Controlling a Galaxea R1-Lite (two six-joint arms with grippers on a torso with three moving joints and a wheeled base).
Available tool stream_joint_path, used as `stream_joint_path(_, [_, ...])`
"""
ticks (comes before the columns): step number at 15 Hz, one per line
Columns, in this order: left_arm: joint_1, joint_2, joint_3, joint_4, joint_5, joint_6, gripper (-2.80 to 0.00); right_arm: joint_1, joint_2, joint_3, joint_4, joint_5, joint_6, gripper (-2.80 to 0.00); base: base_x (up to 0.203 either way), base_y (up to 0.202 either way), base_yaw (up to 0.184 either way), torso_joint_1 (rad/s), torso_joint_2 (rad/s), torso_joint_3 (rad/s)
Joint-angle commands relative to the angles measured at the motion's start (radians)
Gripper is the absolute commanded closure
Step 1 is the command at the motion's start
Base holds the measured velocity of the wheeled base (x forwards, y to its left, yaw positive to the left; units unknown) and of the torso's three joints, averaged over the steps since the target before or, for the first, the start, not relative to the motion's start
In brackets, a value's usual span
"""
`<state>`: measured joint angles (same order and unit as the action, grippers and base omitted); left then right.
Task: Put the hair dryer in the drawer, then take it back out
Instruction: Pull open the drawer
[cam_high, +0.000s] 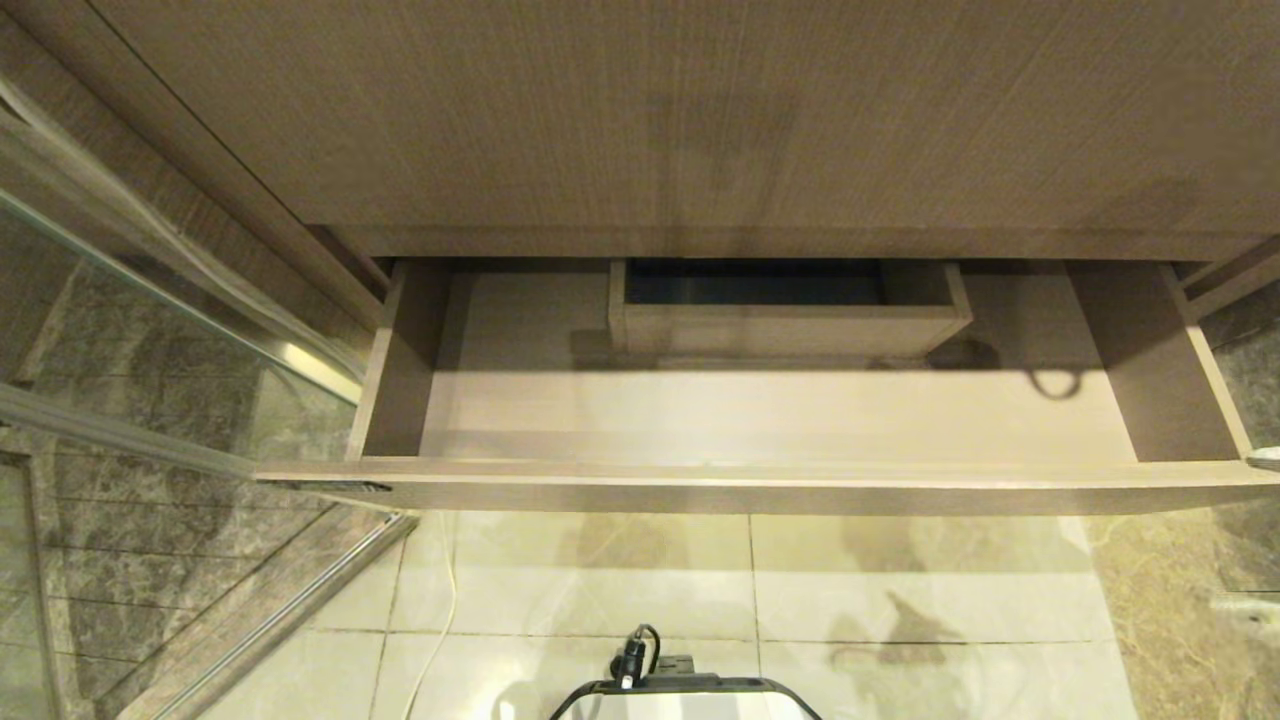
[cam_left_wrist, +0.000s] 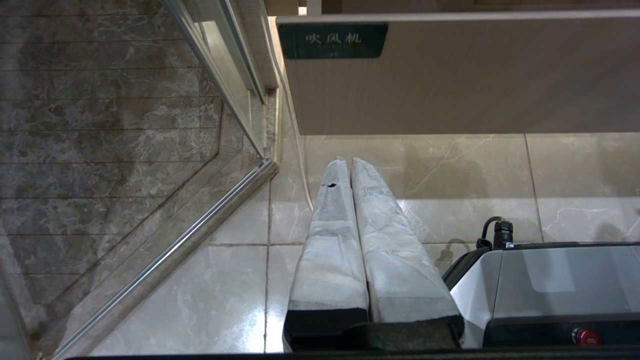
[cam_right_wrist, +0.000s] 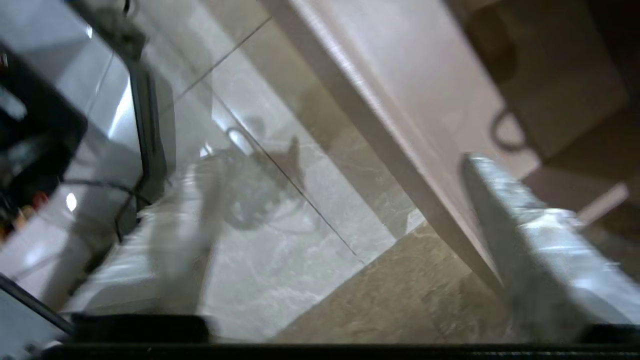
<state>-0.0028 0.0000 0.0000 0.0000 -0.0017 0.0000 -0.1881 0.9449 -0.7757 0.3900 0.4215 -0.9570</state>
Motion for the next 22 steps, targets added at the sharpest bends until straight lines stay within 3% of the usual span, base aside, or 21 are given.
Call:
stream_joint_path(1, [0.0, 0.0, 0.0, 0.0, 0.0, 0.0, 0.0, 0.002, -0.068, -0.027, 0.003, -0.014, 0.05, 0.0, 0.0, 0.0, 0.0, 0.0, 0.0, 0.0])
stream_joint_path(4, [0.0, 0.0, 0.0, 0.0, 0.0, 0.0, 0.0, 0.001, -0.16, -0.031, 0.037, -0.022, 0.095, 0.0, 0.0, 0.0, 0.0, 0.0, 0.0, 0.0])
stream_joint_path(7, [0.0, 0.0, 0.002, 0.0, 0.0, 0.0, 0.0, 0.004, -0.253, -0.021, 0.112, -0.022, 0.249, 0.0, 0.0, 0.0, 0.0, 0.0, 0.0, 0.0])
stream_joint_path(11, [0.0, 0.0, 0.002, 0.0, 0.0, 0.0, 0.0, 0.004, -0.392, 0.071, 0.101, -0.022, 0.47, 0.0, 0.0, 0.0, 0.0, 0.0, 0.0, 0.0])
stream_joint_path(16, [0.0, 0.0, 0.0, 0.0, 0.0, 0.0, 0.0, 0.056, -0.577, 0.223, 0.042, -0.069, 0.596, 0.0, 0.0, 0.0, 0.0, 0.0, 0.0, 0.0])
stream_joint_path(18, [0.0, 0.0, 0.001, 0.0, 0.0, 0.0, 0.0, 0.118, -0.73, 0.303, 0.021, -0.135, 0.637, 0.0, 0.0, 0.0, 0.0, 0.0, 0.0, 0.0])
stream_joint_path(21, [0.001, 0.0, 0.0, 0.0, 0.0, 0.0, 0.0, 0.267, -0.956, 0.476, -0.031, -0.366, 0.76, 0.0, 0.0, 0.0, 0.0, 0.0, 0.0, 0.0])
stream_joint_path(22, [0.0, 0.0, 0.0, 0.0, 0.0, -0.002, 0.0, 0.295, -0.982, 0.529, -0.069, -0.401, 0.79, 0.0, 0.0, 0.0, 0.0, 0.0, 0.0, 0.0])
